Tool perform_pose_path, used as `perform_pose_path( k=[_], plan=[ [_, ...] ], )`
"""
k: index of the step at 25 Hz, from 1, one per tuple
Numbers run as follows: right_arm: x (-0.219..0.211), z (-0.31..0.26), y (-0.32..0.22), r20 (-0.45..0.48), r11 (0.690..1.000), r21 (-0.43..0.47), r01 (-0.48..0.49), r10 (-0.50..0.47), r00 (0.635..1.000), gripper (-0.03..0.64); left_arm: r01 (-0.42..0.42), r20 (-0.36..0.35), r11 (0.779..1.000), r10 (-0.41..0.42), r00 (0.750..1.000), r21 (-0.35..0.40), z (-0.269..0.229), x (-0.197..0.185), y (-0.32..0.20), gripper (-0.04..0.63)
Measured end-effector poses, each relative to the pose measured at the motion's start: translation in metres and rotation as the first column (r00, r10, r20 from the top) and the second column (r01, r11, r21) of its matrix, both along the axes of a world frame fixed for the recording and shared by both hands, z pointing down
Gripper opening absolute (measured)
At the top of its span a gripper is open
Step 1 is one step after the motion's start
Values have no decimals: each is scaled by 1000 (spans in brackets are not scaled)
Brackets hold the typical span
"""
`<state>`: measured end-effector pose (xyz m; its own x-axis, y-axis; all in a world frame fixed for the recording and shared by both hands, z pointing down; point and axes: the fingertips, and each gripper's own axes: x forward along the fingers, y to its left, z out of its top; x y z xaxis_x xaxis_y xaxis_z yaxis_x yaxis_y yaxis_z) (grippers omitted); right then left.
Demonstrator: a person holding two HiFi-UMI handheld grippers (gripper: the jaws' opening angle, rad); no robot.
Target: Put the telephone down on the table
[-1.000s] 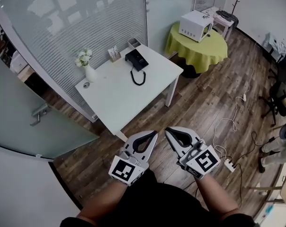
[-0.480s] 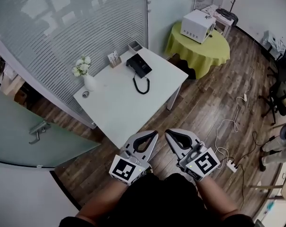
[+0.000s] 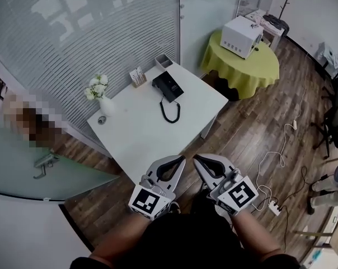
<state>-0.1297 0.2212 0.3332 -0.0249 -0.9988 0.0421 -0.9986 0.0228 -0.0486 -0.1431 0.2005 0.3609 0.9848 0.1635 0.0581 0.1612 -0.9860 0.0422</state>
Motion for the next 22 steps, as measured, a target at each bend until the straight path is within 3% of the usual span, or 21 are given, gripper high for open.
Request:
perform_pose_path(
  k=[15,22],
  plan=[
    [160,-7,-30,-6,988,6,154,-154,988,23,168,16,986,-168,986,16,-4,154,-27,8],
    [219,-1,-31,7,972,-3,233,-233,972,23,247,20,969,-247,969,29,-3,213,-29,8]
  ],
)
